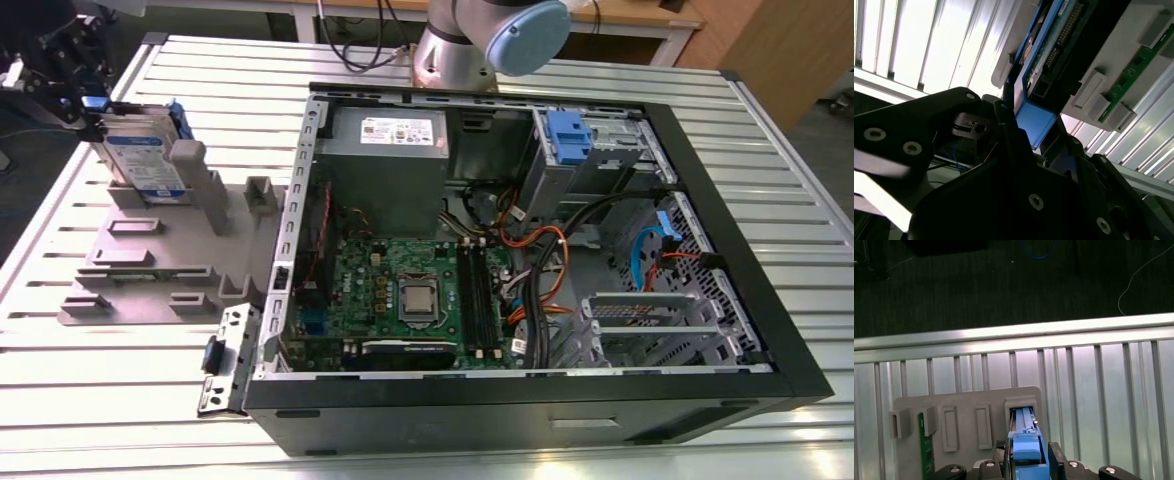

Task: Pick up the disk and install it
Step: 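Pick up the disk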

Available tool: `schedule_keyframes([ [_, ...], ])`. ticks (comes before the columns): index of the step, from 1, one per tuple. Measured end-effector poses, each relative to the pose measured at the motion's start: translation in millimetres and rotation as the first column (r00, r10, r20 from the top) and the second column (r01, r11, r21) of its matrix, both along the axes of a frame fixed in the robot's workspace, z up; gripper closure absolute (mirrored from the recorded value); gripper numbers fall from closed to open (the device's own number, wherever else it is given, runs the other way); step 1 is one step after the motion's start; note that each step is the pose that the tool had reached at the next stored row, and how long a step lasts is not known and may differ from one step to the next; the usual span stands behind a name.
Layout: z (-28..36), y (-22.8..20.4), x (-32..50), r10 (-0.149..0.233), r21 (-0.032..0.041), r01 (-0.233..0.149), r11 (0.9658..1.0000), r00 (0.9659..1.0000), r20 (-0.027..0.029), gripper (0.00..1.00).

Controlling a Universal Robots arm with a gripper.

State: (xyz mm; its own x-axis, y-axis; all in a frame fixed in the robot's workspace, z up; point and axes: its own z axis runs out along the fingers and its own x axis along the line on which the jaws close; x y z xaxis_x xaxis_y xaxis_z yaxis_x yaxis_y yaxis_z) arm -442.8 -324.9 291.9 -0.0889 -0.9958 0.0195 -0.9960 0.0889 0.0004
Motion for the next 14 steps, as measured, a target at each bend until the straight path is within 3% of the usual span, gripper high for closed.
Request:
schedule_keyframes([
  [14,-0.1,0.0,0.8,0.007,-0.0008,-0.007,1.0000,1.0000,0.0001,0.55],
])
